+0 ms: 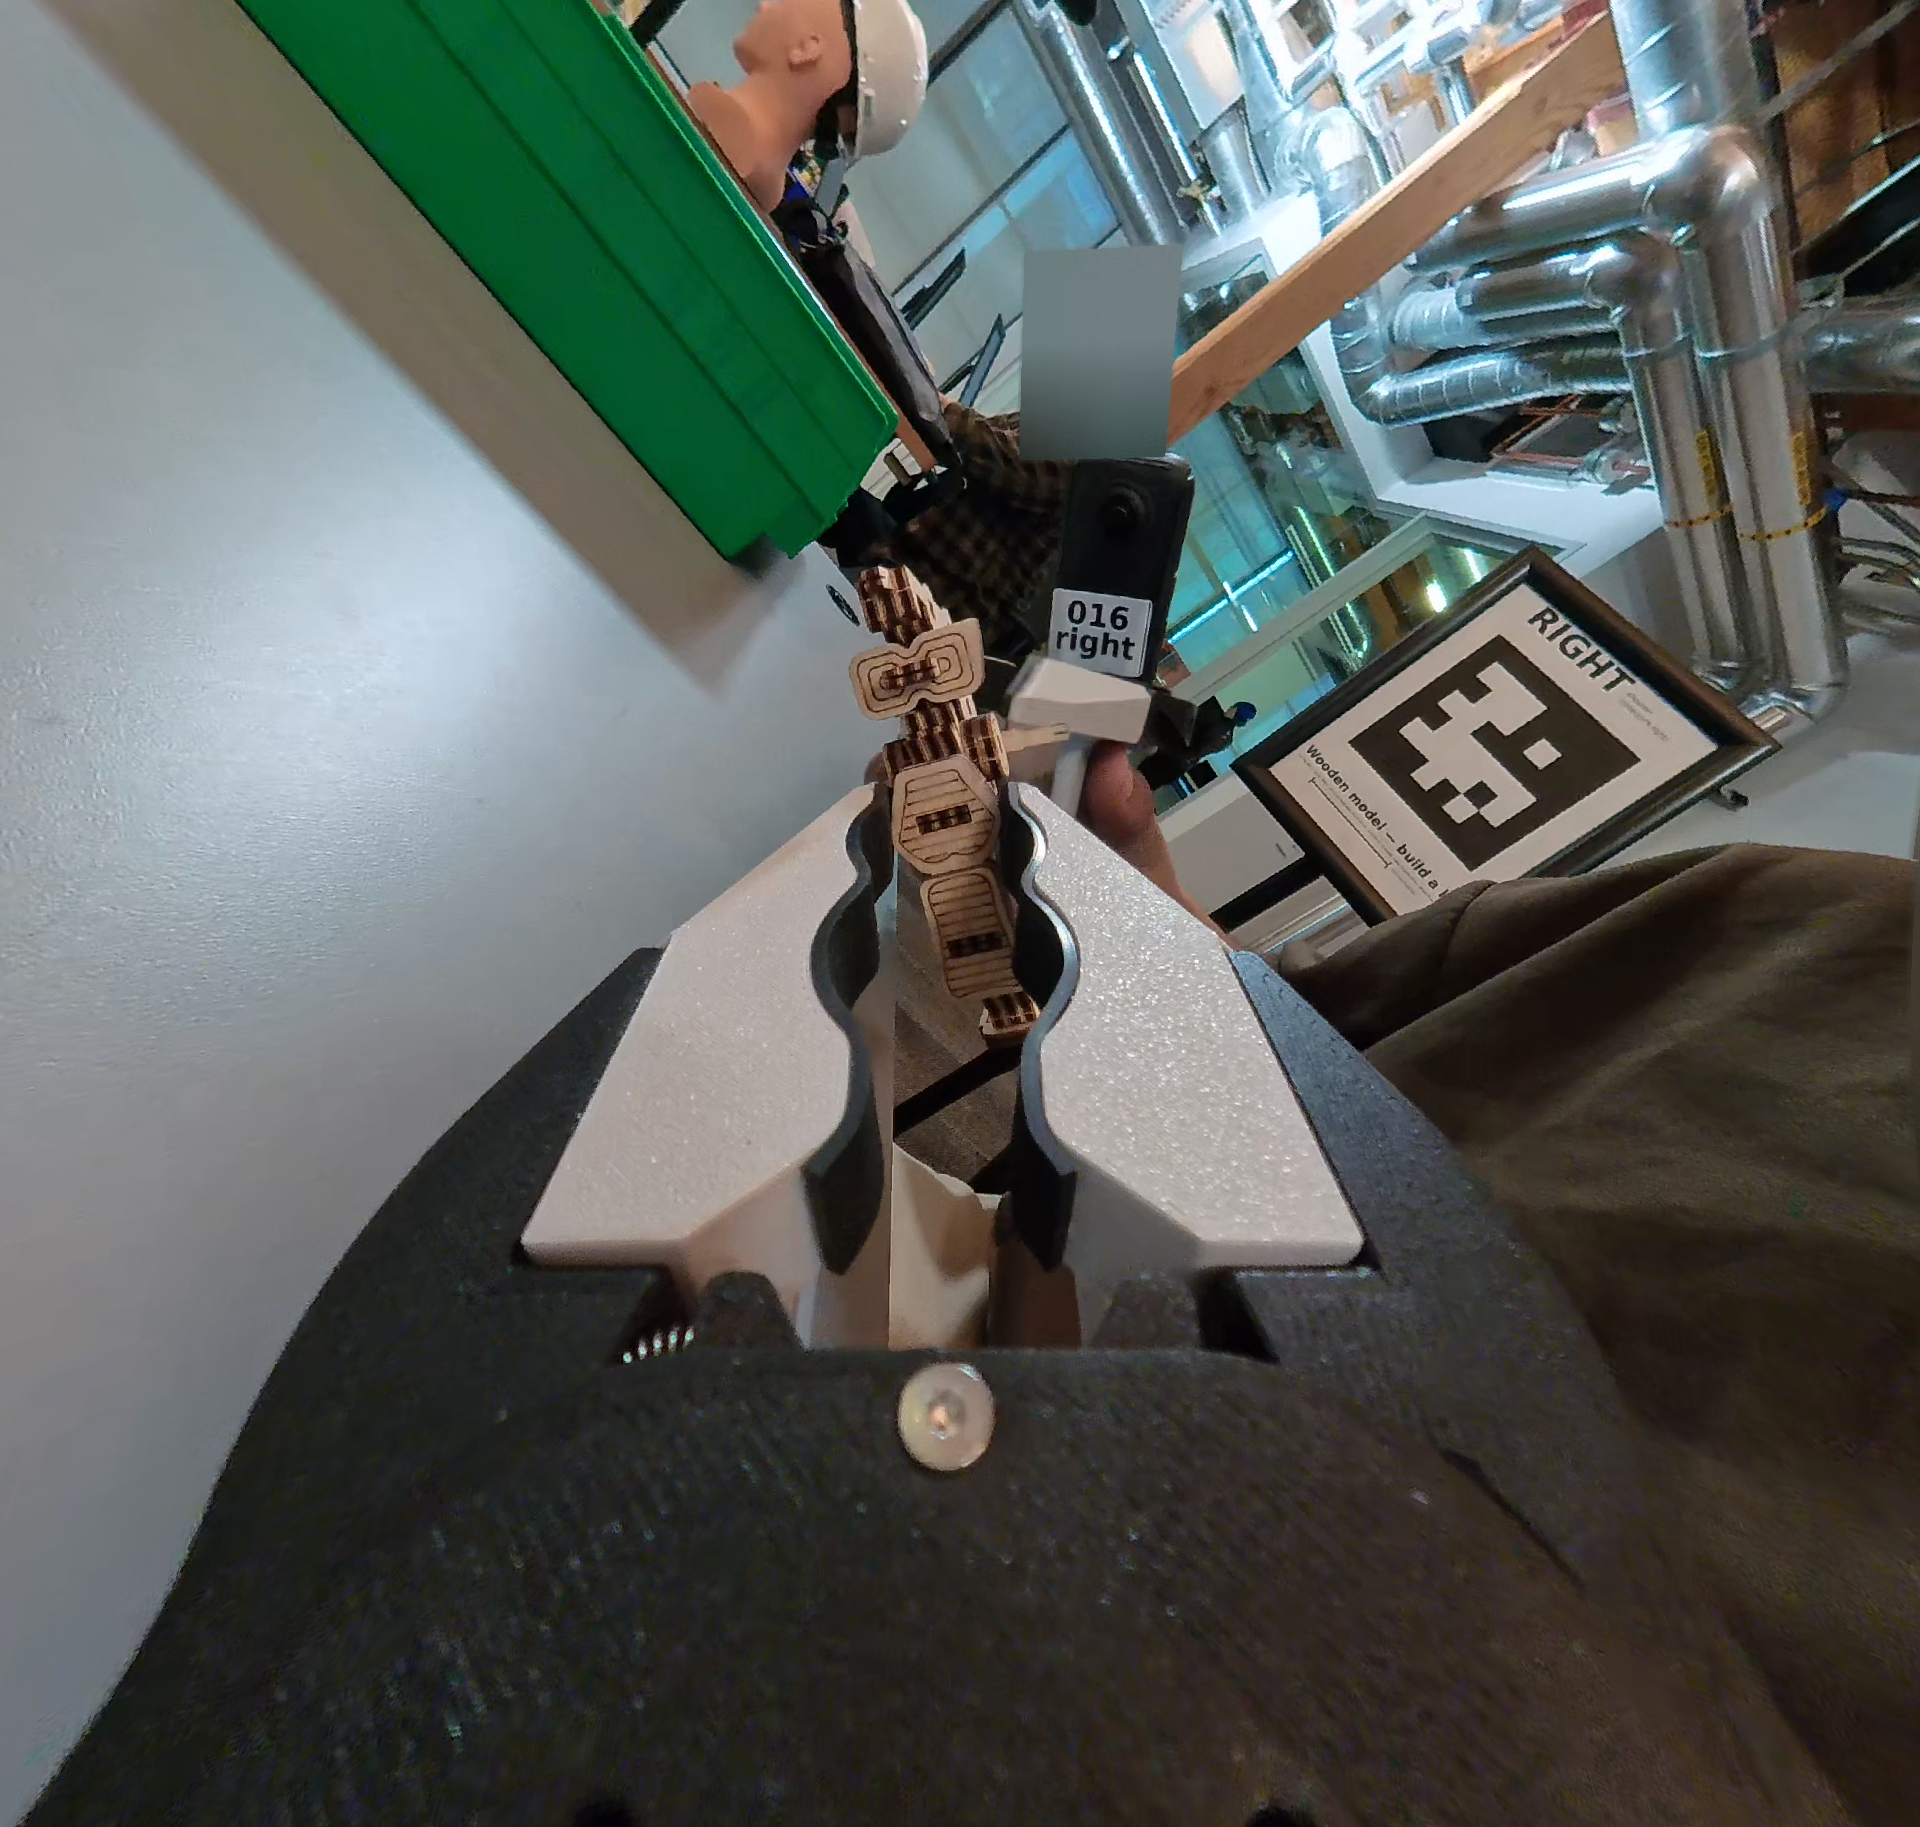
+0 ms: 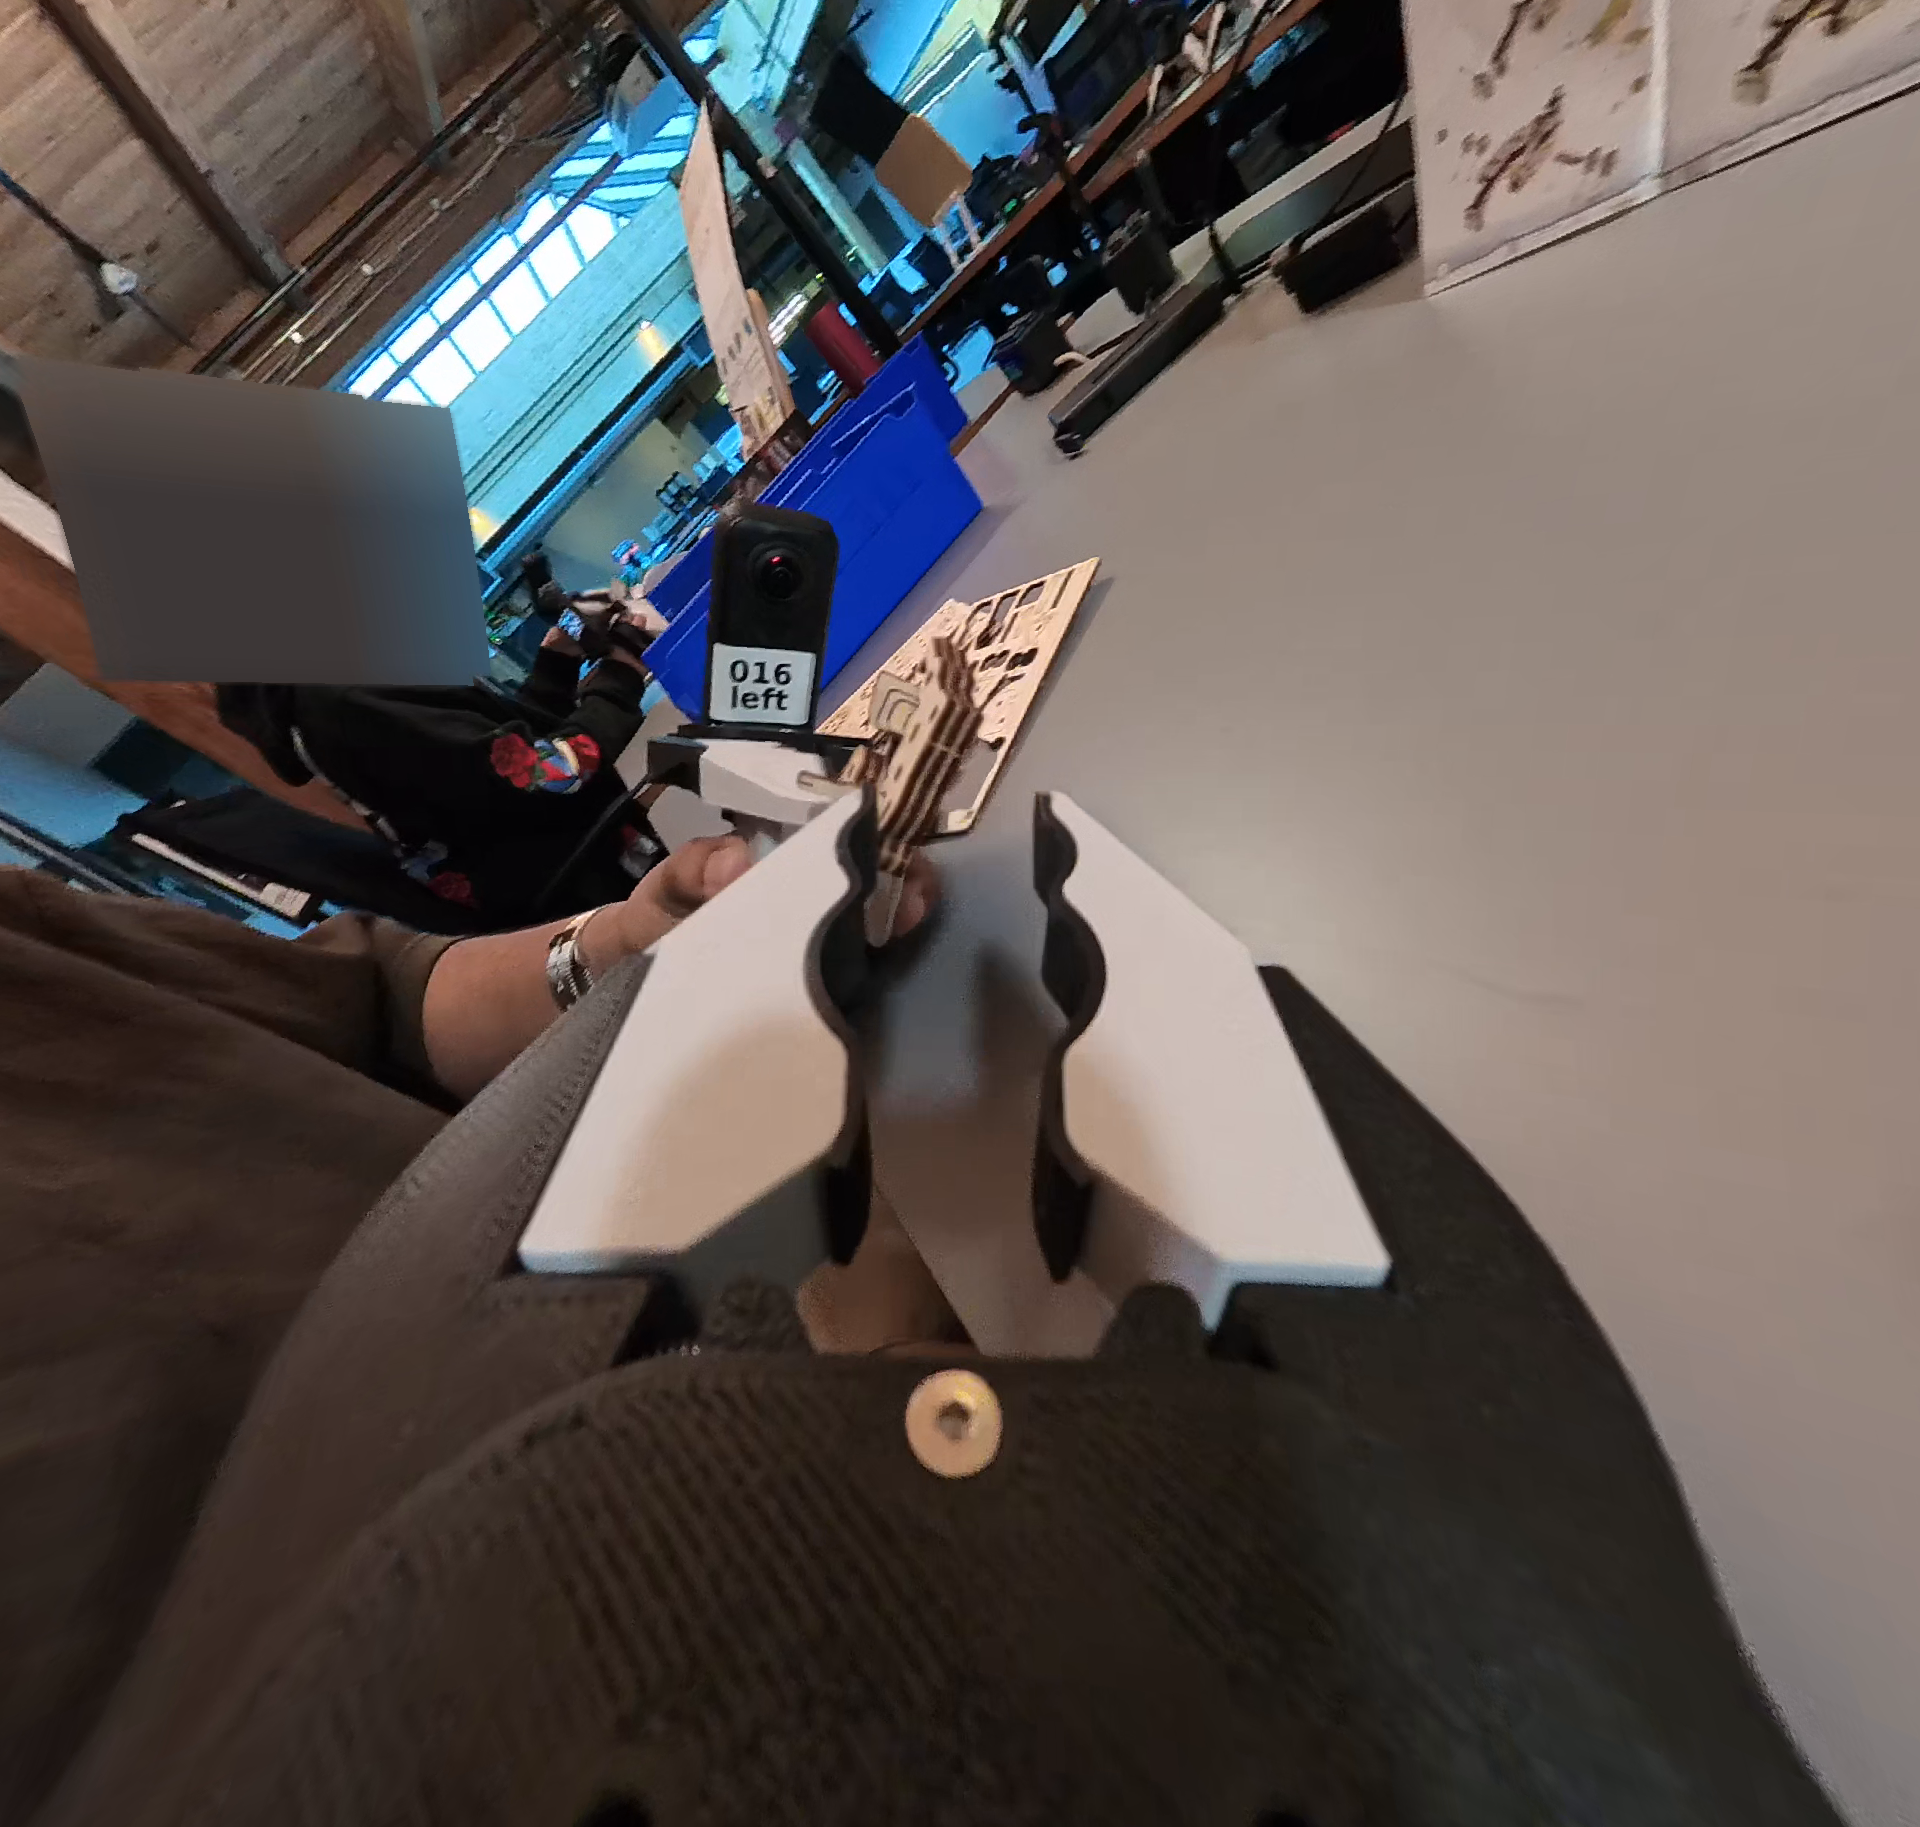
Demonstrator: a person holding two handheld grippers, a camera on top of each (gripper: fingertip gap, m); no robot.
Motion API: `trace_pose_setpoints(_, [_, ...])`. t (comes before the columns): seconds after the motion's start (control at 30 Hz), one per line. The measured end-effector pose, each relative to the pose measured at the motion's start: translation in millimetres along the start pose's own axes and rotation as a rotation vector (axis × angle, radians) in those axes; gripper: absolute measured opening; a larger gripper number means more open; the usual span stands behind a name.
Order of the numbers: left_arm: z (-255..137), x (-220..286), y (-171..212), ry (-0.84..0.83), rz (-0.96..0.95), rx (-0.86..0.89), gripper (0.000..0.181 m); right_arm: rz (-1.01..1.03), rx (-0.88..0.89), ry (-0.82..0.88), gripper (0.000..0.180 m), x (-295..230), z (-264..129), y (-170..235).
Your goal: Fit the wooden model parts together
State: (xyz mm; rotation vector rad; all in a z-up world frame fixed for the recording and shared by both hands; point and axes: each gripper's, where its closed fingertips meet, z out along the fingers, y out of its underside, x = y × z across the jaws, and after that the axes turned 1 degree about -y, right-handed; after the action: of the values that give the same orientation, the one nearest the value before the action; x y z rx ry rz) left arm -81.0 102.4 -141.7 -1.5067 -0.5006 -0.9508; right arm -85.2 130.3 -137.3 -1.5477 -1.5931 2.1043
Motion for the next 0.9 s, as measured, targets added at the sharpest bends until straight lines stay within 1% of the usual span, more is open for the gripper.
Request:
trace_pose_setpoints(0.17, [0,0,0,0.0,-0.002,0.002,0.017,0.059,0.043,-0.006,0.027,4,-5,-6])
trace_pose_setpoints(0.4, [-3,-2,-6,-0.02,0.005,0.049,0.017,0.065,0.031,-0.017,0.027,2,-3,-4])
trace_pose_setpoints(0.9, [-1,-16,-7,-0.106,-0.019,0.047,0.017,0.168,0.011,-0.08,0.03,5,7,0])
